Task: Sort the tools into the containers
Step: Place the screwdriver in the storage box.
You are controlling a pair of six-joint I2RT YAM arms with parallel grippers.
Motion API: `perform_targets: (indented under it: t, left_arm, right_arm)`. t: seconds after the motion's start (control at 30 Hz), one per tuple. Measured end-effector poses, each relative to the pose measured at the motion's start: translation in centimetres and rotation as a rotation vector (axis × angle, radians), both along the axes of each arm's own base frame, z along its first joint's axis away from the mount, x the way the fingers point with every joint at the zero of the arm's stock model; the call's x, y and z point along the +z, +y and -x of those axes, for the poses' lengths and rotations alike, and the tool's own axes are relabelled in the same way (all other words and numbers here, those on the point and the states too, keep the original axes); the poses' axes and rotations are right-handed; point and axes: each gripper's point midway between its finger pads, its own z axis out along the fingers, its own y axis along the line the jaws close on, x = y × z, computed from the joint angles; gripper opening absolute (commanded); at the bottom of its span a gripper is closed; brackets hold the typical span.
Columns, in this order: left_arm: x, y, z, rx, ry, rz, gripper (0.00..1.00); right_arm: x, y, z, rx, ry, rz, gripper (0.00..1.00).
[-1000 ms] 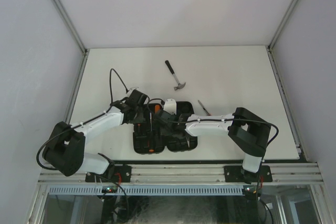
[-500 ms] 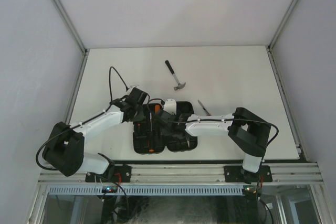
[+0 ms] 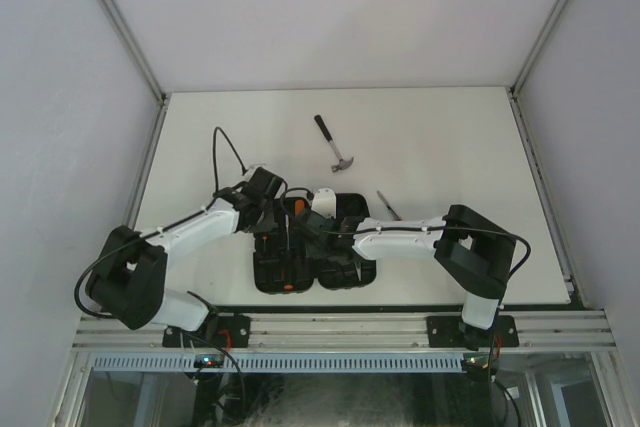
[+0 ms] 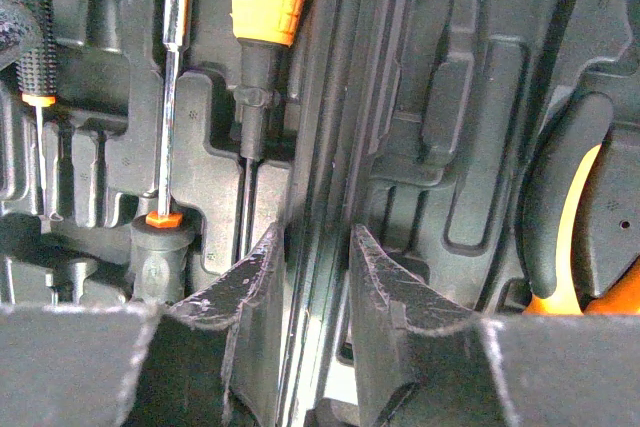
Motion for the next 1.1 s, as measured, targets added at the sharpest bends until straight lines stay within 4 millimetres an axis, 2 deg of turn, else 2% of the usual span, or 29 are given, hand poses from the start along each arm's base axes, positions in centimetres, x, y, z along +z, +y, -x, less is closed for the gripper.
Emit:
perform_targets:
  t: [1.1]
  left_arm:
    - [-0.49,-0.2,-0.11,-0.008,0.012,0.001,0.03]
  right_arm:
    - [0.0,0.04,0.0,0.001,0.0,-0.001,0.13]
